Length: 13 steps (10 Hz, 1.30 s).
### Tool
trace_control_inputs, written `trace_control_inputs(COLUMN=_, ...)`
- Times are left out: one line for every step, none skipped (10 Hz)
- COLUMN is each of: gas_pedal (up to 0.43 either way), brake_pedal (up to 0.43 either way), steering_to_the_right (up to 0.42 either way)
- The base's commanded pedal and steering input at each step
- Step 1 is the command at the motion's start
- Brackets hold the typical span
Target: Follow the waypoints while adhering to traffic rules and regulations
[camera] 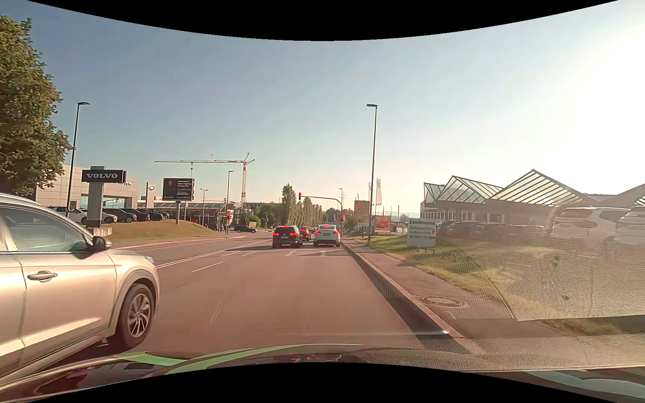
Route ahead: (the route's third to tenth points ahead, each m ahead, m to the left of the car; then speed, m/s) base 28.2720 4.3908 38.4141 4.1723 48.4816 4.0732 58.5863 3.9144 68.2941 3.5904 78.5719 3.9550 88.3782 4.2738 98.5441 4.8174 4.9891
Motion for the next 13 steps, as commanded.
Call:
trace_control_inputs(gas_pedal=0.0, brake_pedal=0.0, steering_to_the_right=0.005)
trace_control_inputs(gas_pedal=0.0, brake_pedal=0.0, steering_to_the_right=0.005)
trace_control_inputs(gas_pedal=0.0, brake_pedal=0.0, steering_to_the_right=0.006)
trace_control_inputs(gas_pedal=0.0, brake_pedal=0.0, steering_to_the_right=0.006)
trace_control_inputs(gas_pedal=0.0, brake_pedal=0.0, steering_to_the_right=0.006)
trace_control_inputs(gas_pedal=0.0, brake_pedal=0.0, steering_to_the_right=0.006)
trace_control_inputs(gas_pedal=0.0, brake_pedal=0.0, steering_to_the_right=0.006)
trace_control_inputs(gas_pedal=0.0, brake_pedal=0.0, steering_to_the_right=0.007)
trace_control_inputs(gas_pedal=0.0, brake_pedal=0.0, steering_to_the_right=0.007)
trace_control_inputs(gas_pedal=0.0, brake_pedal=0.0, steering_to_the_right=0.007)
trace_control_inputs(gas_pedal=0.0, brake_pedal=0.0, steering_to_the_right=0.007)
trace_control_inputs(gas_pedal=0.0, brake_pedal=0.0, steering_to_the_right=0.007)
trace_control_inputs(gas_pedal=0.0, brake_pedal=0.0, steering_to_the_right=0.007)
